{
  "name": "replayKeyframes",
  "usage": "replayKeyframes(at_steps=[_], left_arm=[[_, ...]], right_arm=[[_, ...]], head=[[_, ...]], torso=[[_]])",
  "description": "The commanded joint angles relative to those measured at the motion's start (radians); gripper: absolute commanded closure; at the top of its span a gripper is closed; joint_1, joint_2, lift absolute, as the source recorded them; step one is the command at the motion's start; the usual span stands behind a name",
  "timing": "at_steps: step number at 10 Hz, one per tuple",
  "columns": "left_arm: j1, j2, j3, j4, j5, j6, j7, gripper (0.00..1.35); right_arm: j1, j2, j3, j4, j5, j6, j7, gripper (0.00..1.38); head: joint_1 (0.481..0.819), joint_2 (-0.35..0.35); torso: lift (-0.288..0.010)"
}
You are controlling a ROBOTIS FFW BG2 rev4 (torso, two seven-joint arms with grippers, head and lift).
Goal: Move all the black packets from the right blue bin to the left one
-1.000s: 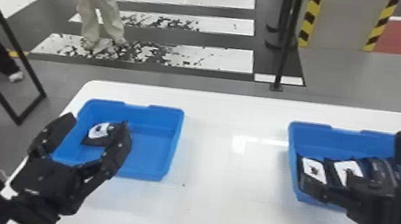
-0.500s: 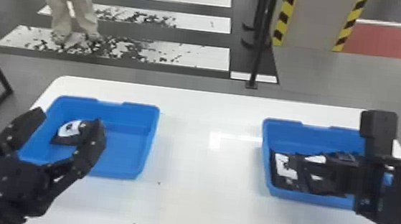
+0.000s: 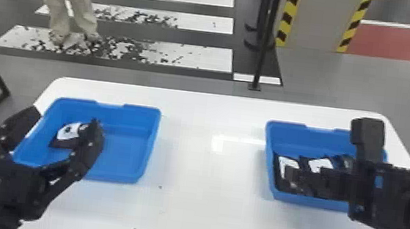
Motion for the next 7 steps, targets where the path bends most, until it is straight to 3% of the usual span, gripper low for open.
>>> replayKeyframes(at_steps=[1,7], left_arm=[[0.001,0.0,0.0,0.0,-0.002,-0.003,0.0,0.1],[0.003,-0.002,0.006,0.0,-0.004,-0.021,-0.005,0.1]], right_arm=[[-0.007,0.0,0.006,0.034,-0.046,-0.001,0.002,0.23],[-0.007,0.002,0.006,0.044,-0.064,0.019,-0.038,0.25]], head=[[0.695,0.047],[0.695,0.062]], torso=[[-0.14],[-0.14]])
